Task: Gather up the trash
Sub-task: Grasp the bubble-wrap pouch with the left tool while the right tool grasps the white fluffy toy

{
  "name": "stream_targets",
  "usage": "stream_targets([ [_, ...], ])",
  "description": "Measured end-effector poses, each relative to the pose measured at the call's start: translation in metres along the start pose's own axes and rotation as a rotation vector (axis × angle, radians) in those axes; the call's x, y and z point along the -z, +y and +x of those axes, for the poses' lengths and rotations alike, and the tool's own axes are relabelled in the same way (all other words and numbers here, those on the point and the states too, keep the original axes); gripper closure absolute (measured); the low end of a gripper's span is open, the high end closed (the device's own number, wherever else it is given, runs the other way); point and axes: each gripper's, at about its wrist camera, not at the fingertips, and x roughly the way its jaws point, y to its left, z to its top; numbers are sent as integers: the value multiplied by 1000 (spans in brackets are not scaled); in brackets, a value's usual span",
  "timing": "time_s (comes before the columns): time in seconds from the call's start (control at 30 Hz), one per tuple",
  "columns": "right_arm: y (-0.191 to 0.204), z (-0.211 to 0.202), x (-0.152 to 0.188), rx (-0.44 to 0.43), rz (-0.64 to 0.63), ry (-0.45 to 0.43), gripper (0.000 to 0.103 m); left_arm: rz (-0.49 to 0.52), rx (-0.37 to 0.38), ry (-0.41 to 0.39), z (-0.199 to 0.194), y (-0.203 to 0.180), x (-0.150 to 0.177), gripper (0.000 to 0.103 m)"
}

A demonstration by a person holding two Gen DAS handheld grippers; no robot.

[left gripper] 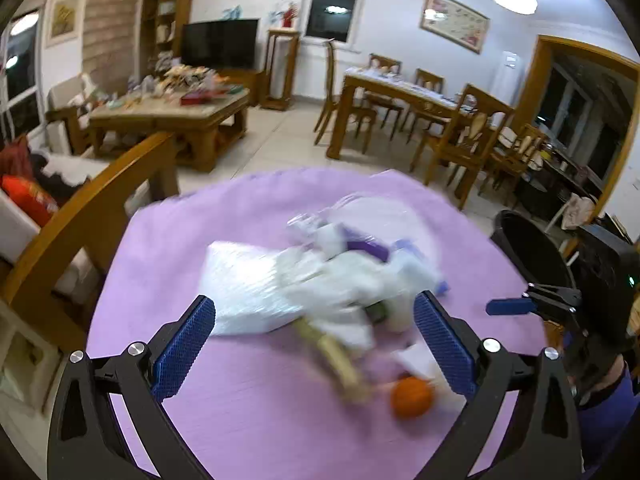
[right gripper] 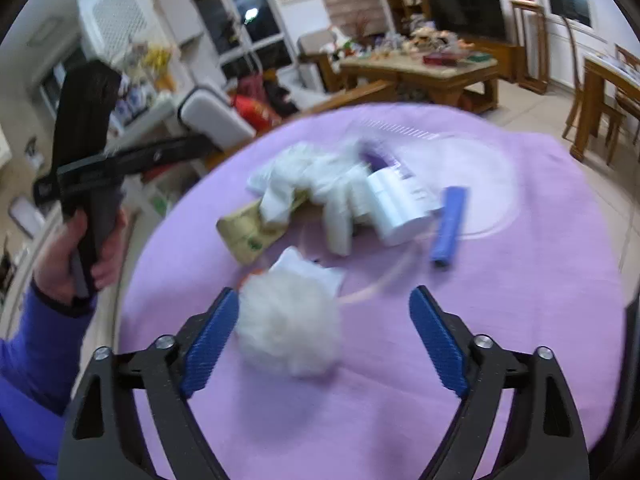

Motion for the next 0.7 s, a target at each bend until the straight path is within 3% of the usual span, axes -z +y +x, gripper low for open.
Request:
stream_targets([
  [0.17, 11, 35, 5, 56, -44, 94, 17, -41, -16, 74, 18, 43, 18, 5],
  [0.3, 10, 43, 7, -29, -28, 98, 37, -41, -25, 112, 34, 53, 24, 5],
  [0.4, 9, 39, 4, -35, -28, 80, 43, -8, -24, 161, 53, 51, 20, 5],
  [0.53, 1, 31, 6, -45, -19, 76, 43, 72, -51, 223, 73, 43, 21, 5],
  [0.7, -8, 24, 9, -68, -2, 76, 43, 33, -50, 220, 89, 52, 15, 5],
])
